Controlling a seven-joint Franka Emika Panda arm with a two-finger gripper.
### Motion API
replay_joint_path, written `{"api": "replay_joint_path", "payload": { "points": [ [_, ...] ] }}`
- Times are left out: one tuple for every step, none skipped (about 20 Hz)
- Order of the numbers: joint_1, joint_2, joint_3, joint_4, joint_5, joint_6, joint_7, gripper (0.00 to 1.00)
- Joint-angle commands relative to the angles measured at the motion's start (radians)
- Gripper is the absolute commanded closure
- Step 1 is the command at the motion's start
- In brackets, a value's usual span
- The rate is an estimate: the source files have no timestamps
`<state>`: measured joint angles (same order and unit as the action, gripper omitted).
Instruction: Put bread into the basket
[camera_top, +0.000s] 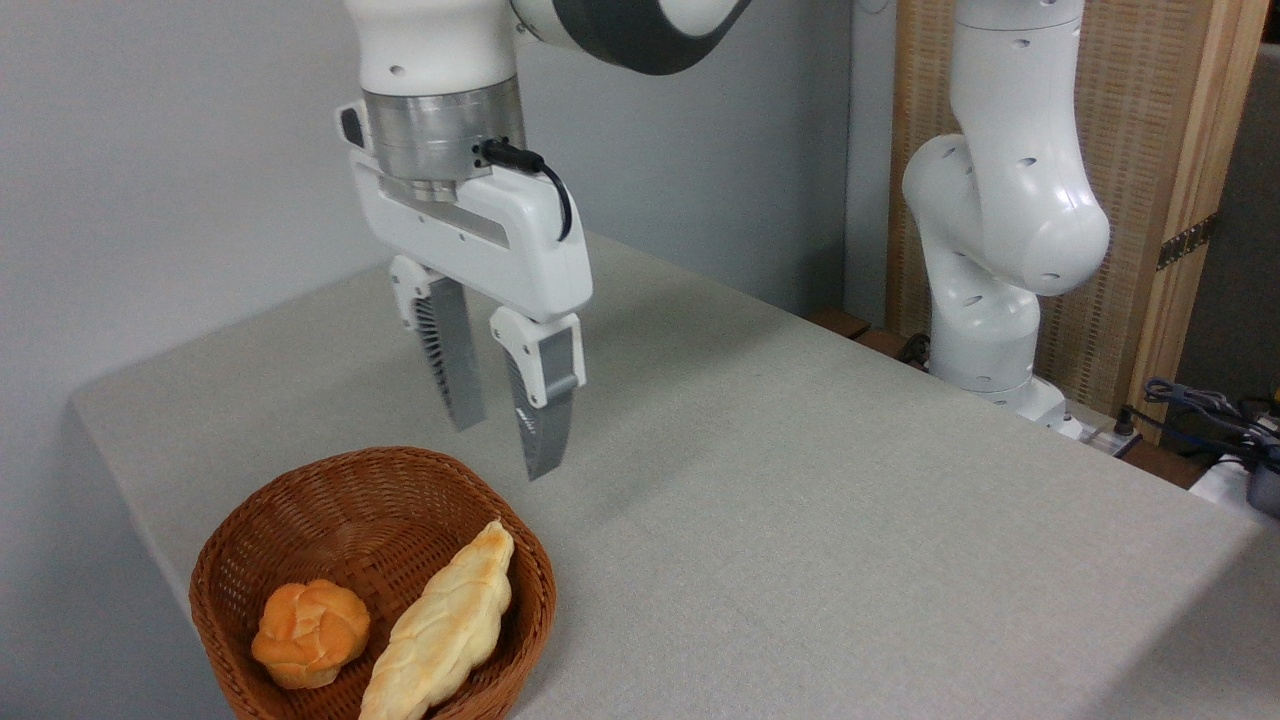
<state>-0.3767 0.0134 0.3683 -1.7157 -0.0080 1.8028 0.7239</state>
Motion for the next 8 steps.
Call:
{"api": "replay_joint_path", "payload": {
  "points": [
    [-0.007,0.013,0.032,0.008,-0.043,-0.043,0.083,0.00],
    [-0.007,0.016,0.034,0.008,-0.043,-0.046,0.086,0.00],
    [-0.007,0.016,0.034,0.005,-0.043,-0.048,0.086,0.00],
    [-0.007,0.016,0.034,0.007,-0.046,-0.046,0.084,0.00],
    [-0.007,0.016,0.035,0.007,-0.058,-0.046,0.084,0.00],
    [-0.007,0.016,0.035,0.007,-0.063,-0.046,0.084,0.00],
    [-0.004,0.014,0.037,0.007,-0.066,-0.046,0.081,0.00],
    [-0.001,0.016,0.043,0.008,-0.064,-0.045,0.081,0.00]
  ]
}}
